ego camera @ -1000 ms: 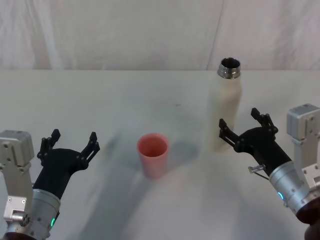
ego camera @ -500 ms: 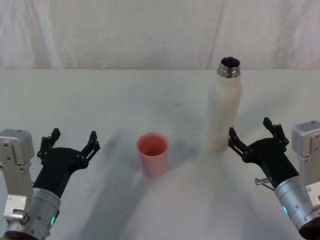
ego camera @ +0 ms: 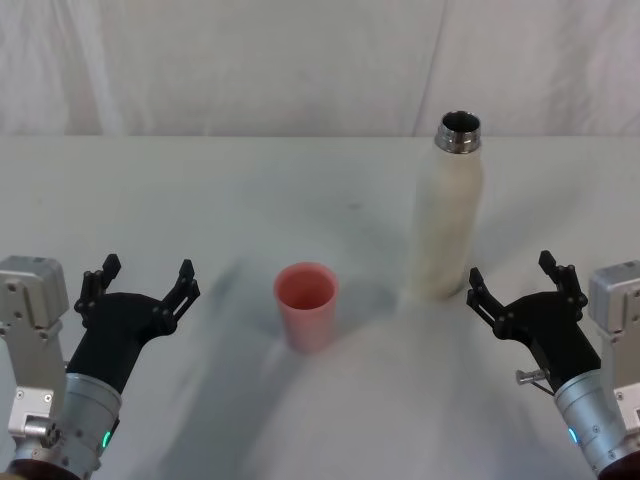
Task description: Grasp the thermos with one hand and pour water into the cup lid.
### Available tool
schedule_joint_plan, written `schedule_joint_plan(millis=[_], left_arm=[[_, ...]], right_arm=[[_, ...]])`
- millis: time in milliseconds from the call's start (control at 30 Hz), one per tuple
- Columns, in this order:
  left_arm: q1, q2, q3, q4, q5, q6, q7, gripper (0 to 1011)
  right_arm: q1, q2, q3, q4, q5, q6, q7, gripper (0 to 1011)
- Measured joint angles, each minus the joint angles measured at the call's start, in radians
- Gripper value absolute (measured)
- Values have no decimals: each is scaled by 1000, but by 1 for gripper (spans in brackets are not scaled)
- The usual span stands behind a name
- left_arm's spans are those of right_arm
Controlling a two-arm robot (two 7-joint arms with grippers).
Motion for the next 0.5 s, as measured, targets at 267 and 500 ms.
schedule_joint_plan(millis=[267, 500], left_arm=[[0, 0, 0, 0, 0, 0, 0, 1001], [0, 0, 0, 0, 0, 0, 0, 1001]], right_arm=[[12, -14, -10, 37, -14, 0, 10, 1001], [18, -22, -18, 53, -19, -1, 19, 1001]])
